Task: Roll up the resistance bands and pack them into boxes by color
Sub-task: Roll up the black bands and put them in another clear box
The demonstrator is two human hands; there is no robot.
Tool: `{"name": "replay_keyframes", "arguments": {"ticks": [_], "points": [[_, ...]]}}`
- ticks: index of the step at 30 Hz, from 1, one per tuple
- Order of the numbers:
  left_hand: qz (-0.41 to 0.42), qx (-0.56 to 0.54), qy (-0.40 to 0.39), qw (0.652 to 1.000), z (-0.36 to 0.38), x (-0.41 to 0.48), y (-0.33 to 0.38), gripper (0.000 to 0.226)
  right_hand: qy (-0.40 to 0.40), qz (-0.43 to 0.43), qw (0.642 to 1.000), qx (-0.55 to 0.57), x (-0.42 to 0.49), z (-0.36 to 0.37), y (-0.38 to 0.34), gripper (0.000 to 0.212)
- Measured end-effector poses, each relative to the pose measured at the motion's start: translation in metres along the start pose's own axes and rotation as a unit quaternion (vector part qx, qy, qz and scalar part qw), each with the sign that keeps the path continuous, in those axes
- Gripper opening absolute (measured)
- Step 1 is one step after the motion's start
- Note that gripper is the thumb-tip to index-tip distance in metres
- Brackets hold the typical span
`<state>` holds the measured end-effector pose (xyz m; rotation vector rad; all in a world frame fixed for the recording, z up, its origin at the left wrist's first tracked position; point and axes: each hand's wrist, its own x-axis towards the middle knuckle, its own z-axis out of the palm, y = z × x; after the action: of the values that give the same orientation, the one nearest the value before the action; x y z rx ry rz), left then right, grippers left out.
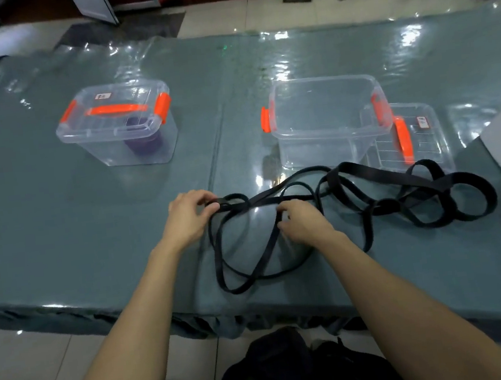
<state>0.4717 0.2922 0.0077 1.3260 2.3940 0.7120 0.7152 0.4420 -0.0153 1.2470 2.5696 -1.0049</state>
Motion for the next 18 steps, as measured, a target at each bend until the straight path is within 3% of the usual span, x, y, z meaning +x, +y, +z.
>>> {"name": "replay_keyframes", "arguments": {"ticks": [4, 8, 13, 18], "points": [[0.061, -0.062, 0.036, 0.996, -0.047, 0.018, 0.045, 0.012, 0.094, -0.054, 0.987, 0.115, 0.007, -0.041, -0.035, 0.055], [0.094, -0.148, 0.022, 0.984, -0.084, 0.03, 0.092, 0.01, 0.09, -0.137, 0.977, 0.136, 0.014, -0.082, -0.072, 0.07], [0.128, -0.194, 0.044, 0.972, -0.119, 0.048, 0.137, 0.013, 0.142, -0.166, 0.964, 0.15, 0.024, -0.137, -0.095, 0.019], [0.149, -0.21, 0.114, 0.959, -0.179, 0.071, 0.185, 0.018, 0.212, -0.203, 0.939, 0.18, 0.018, -0.205, -0.132, 0.012]]}}
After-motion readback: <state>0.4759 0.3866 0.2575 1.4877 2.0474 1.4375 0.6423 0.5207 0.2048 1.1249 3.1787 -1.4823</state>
